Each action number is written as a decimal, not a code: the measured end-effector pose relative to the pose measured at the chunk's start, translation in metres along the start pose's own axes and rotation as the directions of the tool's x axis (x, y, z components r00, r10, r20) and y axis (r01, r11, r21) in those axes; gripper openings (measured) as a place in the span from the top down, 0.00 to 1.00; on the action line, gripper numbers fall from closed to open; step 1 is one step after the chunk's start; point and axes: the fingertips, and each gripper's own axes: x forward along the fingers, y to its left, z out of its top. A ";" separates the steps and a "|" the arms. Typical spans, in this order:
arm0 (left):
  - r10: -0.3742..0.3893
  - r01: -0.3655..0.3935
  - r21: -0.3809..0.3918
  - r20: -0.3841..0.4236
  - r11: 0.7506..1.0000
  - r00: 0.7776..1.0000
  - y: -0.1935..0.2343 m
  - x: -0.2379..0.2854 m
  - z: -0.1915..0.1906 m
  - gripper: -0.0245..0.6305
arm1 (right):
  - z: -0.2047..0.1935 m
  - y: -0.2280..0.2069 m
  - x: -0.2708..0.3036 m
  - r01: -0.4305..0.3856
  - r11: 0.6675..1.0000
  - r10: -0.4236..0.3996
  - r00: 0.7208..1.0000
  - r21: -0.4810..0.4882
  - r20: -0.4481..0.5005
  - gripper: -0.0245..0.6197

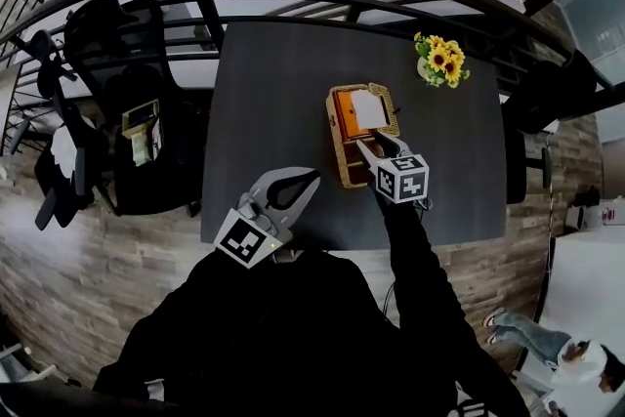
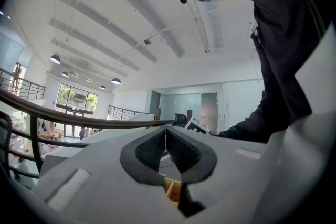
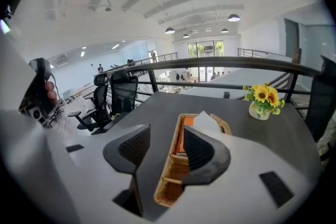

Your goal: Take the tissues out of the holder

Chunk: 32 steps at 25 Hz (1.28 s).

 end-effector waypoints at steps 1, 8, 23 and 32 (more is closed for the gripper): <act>0.006 -0.006 0.000 0.000 1.000 1.000 0.006 0.007 -0.002 0.95 | -0.004 -0.009 0.014 0.003 1.000 -0.003 0.999 0.005 -0.033 0.67; 0.031 -0.031 0.022 -0.009 0.999 0.999 0.027 0.042 -0.013 0.95 | -0.034 -0.060 0.101 0.030 0.997 -0.014 0.976 0.071 -0.215 0.54; 0.090 -0.090 0.008 -0.015 0.996 0.996 0.038 0.049 -0.022 0.95 | -0.083 -0.089 0.170 0.109 0.993 -0.075 0.868 0.041 -0.490 0.44; 0.098 -0.098 0.015 -0.014 0.995 0.995 0.048 0.039 -0.025 0.95 | -0.087 -0.090 0.176 0.142 0.990 -0.130 0.838 -0.019 -0.530 0.64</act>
